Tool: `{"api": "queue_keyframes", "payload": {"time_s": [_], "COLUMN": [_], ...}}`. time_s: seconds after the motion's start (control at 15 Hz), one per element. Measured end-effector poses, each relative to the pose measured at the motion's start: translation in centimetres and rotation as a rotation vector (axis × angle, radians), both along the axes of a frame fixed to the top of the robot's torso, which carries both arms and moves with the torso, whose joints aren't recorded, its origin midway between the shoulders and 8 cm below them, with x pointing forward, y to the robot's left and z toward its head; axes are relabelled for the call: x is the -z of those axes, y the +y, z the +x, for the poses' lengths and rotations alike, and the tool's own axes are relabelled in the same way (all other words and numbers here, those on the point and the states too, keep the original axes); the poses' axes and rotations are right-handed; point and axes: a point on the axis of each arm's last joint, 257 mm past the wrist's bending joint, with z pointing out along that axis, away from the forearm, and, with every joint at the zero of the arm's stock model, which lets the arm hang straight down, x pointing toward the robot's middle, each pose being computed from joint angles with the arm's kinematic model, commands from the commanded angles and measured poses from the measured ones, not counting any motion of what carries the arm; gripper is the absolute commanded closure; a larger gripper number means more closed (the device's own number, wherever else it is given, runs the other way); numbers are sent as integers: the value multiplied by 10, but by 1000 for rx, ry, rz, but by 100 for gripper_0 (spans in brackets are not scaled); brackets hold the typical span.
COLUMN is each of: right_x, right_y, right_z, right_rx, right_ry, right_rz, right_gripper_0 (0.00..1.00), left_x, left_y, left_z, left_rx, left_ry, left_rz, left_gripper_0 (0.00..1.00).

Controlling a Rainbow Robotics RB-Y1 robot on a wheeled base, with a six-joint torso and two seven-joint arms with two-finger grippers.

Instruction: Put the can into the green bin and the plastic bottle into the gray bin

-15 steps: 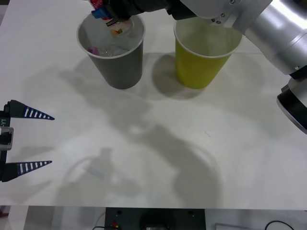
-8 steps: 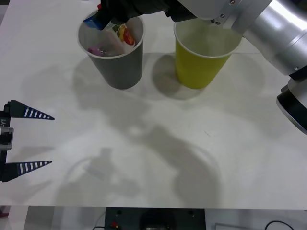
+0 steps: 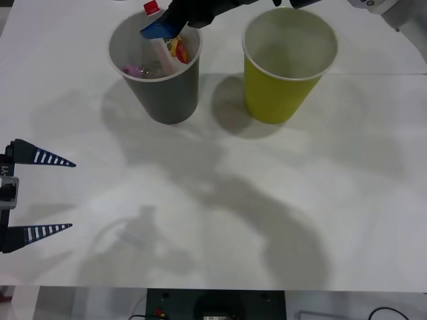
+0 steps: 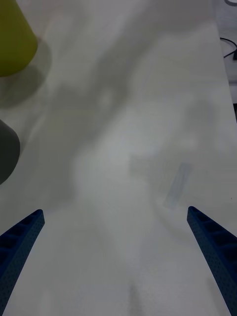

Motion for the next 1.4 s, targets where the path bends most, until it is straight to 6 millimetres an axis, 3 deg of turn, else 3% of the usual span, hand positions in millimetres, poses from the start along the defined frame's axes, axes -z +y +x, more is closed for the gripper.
{"api": "queue_keyframes", "payload": {"time_s": [0.4,0.93,1.4], "right_x": [14,69,119], "right_y": [-72,-199,-277], "right_z": [-47,-127,-169], "right_rx": [-39,-125,-101], "right_ry": [-33,-49,-68], "right_rz": [-20,-122,-169], "right_gripper_0": [0,0,0], "left_x": [0,0,0], "left_y": [0,0,0], "left_z": [0,0,0], "left_rx": [0,0,0], "left_ry": [0,0,0], "left_rz": [0,0,0], "left_gripper_0": [0,0,0]}}
